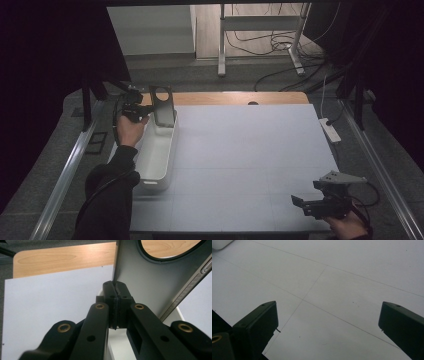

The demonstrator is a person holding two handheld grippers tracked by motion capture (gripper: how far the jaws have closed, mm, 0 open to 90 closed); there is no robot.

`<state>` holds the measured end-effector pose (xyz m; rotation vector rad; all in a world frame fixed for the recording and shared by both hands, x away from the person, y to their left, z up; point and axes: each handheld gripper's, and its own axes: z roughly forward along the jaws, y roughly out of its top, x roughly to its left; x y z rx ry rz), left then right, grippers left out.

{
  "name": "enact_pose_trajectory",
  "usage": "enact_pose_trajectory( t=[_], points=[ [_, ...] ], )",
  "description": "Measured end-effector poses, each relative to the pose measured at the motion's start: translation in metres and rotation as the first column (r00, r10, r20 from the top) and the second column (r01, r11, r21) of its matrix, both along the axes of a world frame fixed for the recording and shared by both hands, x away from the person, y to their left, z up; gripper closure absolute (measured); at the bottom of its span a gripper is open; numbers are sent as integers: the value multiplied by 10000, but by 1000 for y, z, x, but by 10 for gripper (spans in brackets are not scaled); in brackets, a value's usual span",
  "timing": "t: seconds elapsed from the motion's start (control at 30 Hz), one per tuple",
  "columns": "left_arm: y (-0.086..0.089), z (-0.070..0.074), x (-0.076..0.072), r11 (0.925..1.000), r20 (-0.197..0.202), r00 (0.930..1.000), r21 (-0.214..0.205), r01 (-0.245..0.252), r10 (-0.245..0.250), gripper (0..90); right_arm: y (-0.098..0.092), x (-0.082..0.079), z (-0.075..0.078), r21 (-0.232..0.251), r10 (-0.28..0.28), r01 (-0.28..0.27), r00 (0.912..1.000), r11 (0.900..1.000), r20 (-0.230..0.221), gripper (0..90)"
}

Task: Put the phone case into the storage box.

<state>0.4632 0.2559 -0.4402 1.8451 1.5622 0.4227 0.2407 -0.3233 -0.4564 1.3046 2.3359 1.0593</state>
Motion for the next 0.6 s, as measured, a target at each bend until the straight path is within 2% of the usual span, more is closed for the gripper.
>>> enact_pose_trajectory(
  t=[0.3,0.37,0.4,0.6],
  points=[
    [-1,-7,2,10000,-163,9998,12,74,-73,866,0,1,0,-9,-12,12,10000,10000,-45,31],
    [-1,-7,2,9999,-94,9999,-19,117,-117,829,0,1,0,4,-35,35,10000,10000,-57,31],
    [-1,-6,2,9999,-73,9999,32,95,-95,775,0,1,0,4,-37,37,10000,10000,-58,31],
    [0,-3,0,9998,29,9998,82,172,-173,727,0,1,0,-4,-20,20,10000,10000,-71,32]
  ],
)
